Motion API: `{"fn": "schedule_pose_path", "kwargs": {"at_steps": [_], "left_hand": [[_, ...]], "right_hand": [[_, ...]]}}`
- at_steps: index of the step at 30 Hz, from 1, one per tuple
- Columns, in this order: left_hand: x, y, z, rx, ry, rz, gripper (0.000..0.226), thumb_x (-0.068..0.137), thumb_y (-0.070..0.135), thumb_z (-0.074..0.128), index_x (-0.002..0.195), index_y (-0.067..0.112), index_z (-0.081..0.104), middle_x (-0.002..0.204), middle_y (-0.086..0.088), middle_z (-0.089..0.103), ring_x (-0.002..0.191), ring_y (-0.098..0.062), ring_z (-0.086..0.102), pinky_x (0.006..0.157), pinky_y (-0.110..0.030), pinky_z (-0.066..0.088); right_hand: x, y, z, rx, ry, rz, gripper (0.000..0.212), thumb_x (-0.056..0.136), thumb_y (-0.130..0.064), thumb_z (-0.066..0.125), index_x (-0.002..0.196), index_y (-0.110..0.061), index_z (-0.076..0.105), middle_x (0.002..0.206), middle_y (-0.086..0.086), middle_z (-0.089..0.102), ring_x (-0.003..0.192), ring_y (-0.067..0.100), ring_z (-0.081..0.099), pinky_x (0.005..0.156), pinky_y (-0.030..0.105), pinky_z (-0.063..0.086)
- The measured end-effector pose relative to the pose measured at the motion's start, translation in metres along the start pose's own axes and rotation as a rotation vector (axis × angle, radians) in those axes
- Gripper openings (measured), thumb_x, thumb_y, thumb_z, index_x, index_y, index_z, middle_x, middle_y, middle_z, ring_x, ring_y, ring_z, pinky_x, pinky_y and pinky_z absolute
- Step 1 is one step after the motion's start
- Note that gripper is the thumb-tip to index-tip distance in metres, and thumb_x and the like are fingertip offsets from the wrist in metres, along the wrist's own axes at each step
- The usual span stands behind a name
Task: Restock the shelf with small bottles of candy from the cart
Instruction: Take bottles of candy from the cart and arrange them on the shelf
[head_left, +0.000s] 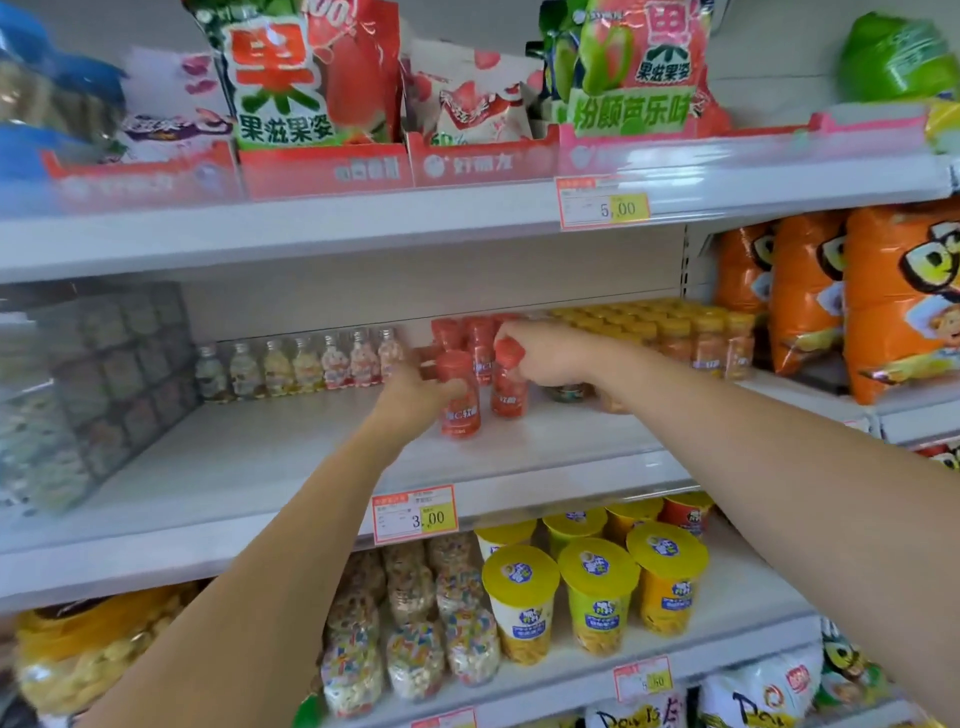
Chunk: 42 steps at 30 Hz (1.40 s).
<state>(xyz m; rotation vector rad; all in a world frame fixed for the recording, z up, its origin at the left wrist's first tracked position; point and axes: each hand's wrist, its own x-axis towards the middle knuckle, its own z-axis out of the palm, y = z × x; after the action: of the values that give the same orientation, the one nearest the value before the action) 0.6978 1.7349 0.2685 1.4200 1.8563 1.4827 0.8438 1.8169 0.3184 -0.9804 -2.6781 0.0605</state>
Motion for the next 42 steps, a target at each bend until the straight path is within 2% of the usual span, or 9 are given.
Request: {"fn": "schedule_pose_path", "kwargs": {"at_steps": [2, 7, 13, 16, 18, 25, 29, 34, 42], "left_hand": [[0.008, -0.006, 0.001, 0.183, -0.089, -0.058, 0.061, 0.075, 0.027, 0.079, 0.126, 0.012, 0.050, 0.112, -0.001, 0.064, 0.098, -0.017, 0.061, 0.087, -0.030, 0.049], [0.020, -0.011, -0.002, 0.471, -0.217, -0.069, 0.041, 0.075, 0.040, 0.076, 0.107, 0.018, 0.060, 0.102, -0.001, 0.065, 0.091, -0.019, 0.058, 0.087, -0.028, 0.045], [0.056, -0.016, -0.012, 0.594, -0.168, -0.052, 0.048, 0.068, 0.033, 0.082, 0.105, 0.009, 0.063, 0.101, -0.006, 0.069, 0.091, -0.022, 0.064, 0.085, -0.034, 0.052], [0.068, -0.025, -0.012, 0.553, -0.135, -0.045, 0.029, 0.070, 0.026, 0.080, 0.086, 0.005, 0.069, 0.088, -0.011, 0.071, 0.078, -0.021, 0.063, 0.068, -0.029, 0.048], [0.075, -0.031, -0.012, 0.548, -0.115, -0.036, 0.034, 0.069, 0.031, 0.080, 0.088, 0.006, 0.067, 0.088, -0.009, 0.071, 0.079, -0.021, 0.063, 0.067, -0.029, 0.046], [0.083, -0.043, -0.003, 0.620, -0.004, 0.013, 0.042, 0.071, 0.039, 0.079, 0.099, 0.013, 0.060, 0.092, 0.001, 0.063, 0.083, -0.017, 0.058, 0.069, -0.024, 0.040], [0.082, -0.043, 0.002, 0.638, 0.002, 0.028, 0.042, 0.074, 0.040, 0.076, 0.103, 0.011, 0.064, 0.098, -0.006, 0.068, 0.090, -0.024, 0.063, 0.077, -0.029, 0.049], [0.081, -0.046, 0.004, 0.642, 0.007, 0.035, 0.039, 0.078, 0.045, 0.072, 0.099, 0.012, 0.063, 0.092, -0.006, 0.064, 0.077, -0.019, 0.056, 0.068, -0.024, 0.041], [0.079, -0.044, 0.009, 0.727, 0.005, 0.051, 0.040, 0.086, 0.048, 0.061, 0.102, 0.011, 0.059, 0.086, -0.003, 0.054, 0.078, -0.020, 0.050, 0.067, -0.024, 0.037]], "right_hand": [[0.009, 0.002, -0.003, -0.040, -0.053, -0.004, 0.034, 0.089, -0.004, 0.052, 0.123, -0.004, 0.057, 0.121, 0.013, 0.060, 0.108, 0.028, 0.056, 0.089, 0.032, 0.047], [0.026, 0.003, -0.009, -0.114, -0.097, -0.023, 0.062, 0.082, -0.024, 0.073, 0.139, -0.023, 0.049, 0.142, 0.004, 0.047, 0.122, 0.025, 0.049, 0.098, 0.030, 0.040], [0.060, 0.007, -0.006, -0.290, -0.002, 0.045, 0.040, 0.080, -0.010, 0.071, 0.119, -0.007, 0.062, 0.118, 0.011, 0.063, 0.101, 0.028, 0.061, 0.087, 0.034, 0.052], [0.071, 0.012, -0.006, -0.305, 0.020, 0.117, 0.028, 0.082, -0.004, 0.067, 0.109, -0.002, 0.063, 0.102, 0.011, 0.062, 0.085, 0.027, 0.058, 0.072, 0.031, 0.049], [0.079, 0.018, -0.004, -0.316, 0.037, 0.142, 0.020, 0.082, -0.001, 0.064, 0.102, -0.001, 0.062, 0.098, 0.013, 0.060, 0.079, 0.026, 0.053, 0.068, 0.029, 0.042], [0.100, 0.031, 0.002, -0.336, 0.066, 0.122, 0.021, 0.082, -0.004, 0.067, 0.102, -0.004, 0.062, 0.108, 0.015, 0.063, 0.085, 0.028, 0.055, 0.071, 0.028, 0.041], [0.108, 0.033, 0.005, -0.319, 0.080, 0.108, 0.025, 0.083, -0.004, 0.066, 0.108, -0.002, 0.061, 0.113, 0.016, 0.062, 0.099, 0.031, 0.060, 0.073, 0.029, 0.041], [0.113, 0.036, 0.008, -0.279, 0.075, 0.123, 0.032, 0.081, -0.003, 0.070, 0.112, -0.003, 0.061, 0.113, 0.015, 0.061, 0.101, 0.031, 0.060, 0.074, 0.029, 0.043], [0.109, 0.039, 0.015, -0.217, 0.201, 0.061, 0.033, 0.084, -0.006, 0.062, 0.116, -0.008, 0.062, 0.116, 0.012, 0.061, 0.104, 0.028, 0.058, 0.080, 0.030, 0.047]]}}
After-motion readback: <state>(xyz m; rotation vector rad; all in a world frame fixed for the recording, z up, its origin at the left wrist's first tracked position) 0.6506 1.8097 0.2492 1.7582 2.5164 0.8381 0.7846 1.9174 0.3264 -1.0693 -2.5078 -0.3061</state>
